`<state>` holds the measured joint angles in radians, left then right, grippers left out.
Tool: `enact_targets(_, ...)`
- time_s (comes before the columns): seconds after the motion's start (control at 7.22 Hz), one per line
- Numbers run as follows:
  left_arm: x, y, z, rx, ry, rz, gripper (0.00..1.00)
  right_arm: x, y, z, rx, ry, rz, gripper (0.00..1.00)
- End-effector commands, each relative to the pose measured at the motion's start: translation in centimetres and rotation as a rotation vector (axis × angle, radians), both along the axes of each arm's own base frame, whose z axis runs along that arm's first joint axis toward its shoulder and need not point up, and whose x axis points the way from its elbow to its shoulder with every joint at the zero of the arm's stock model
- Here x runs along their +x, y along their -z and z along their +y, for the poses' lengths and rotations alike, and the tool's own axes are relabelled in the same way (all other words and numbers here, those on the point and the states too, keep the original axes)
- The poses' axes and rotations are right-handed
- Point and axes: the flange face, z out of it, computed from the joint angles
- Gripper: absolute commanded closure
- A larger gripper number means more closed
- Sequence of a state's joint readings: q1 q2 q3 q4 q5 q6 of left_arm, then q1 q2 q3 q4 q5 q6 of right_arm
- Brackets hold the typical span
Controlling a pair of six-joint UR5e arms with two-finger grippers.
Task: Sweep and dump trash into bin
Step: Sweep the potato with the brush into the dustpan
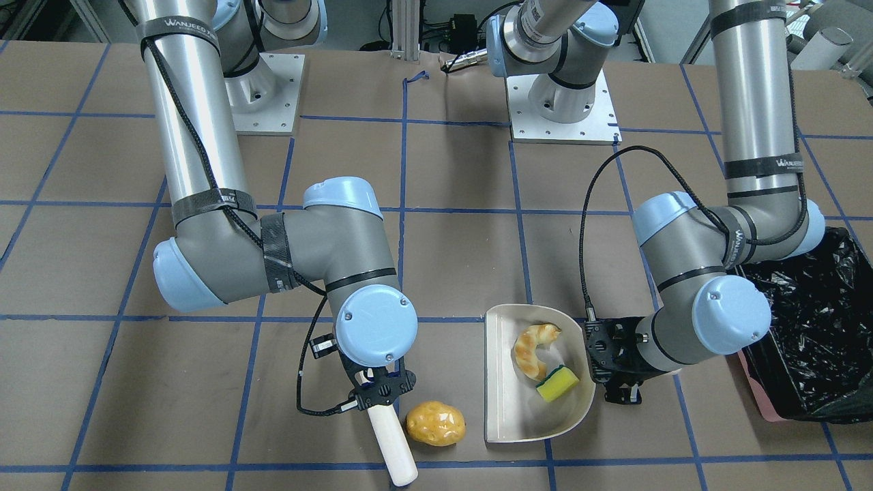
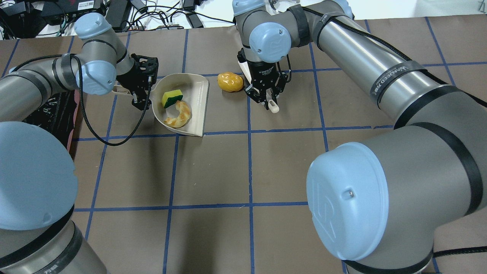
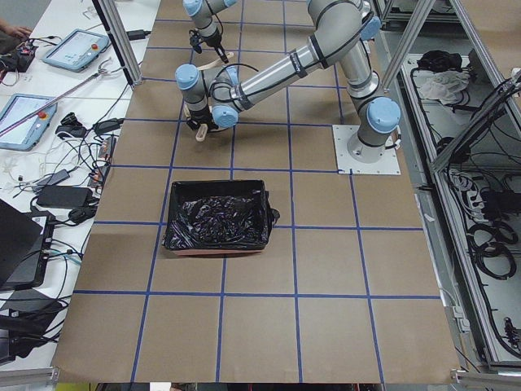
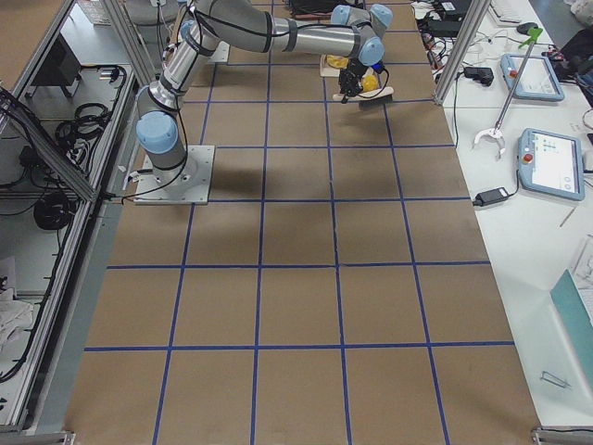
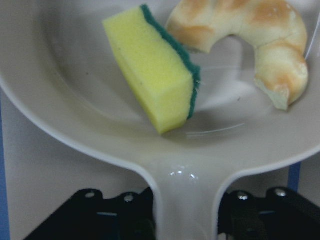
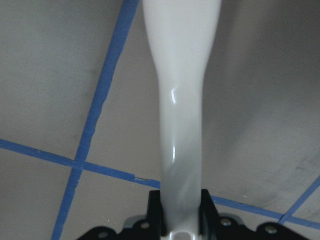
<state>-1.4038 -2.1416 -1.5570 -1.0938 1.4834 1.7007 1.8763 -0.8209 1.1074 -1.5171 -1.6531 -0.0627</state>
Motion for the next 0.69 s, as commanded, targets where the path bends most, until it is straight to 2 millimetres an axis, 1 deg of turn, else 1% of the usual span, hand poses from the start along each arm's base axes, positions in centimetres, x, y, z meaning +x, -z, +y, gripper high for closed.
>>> enact_targets(0.0, 0.0, 0.0, 0.0, 0.0, 0.0, 0.0, 1.0, 2.1, 0.0, 1.1, 0.003, 0.034, -0.02, 1.0)
enact_targets(0.28, -0.1, 0.0, 0.0, 0.0, 0.002, 0.0, 1.0, 3.8, 0.2, 2.0, 0.01, 0.056, -0.032, 1.0)
enact_targets(0.55, 0.0, -0.1, 0.0, -0.001, 0.0, -0.002, 1.0, 5.9, 0.9, 3.2, 0.02, 0.078, -0.034, 1.0)
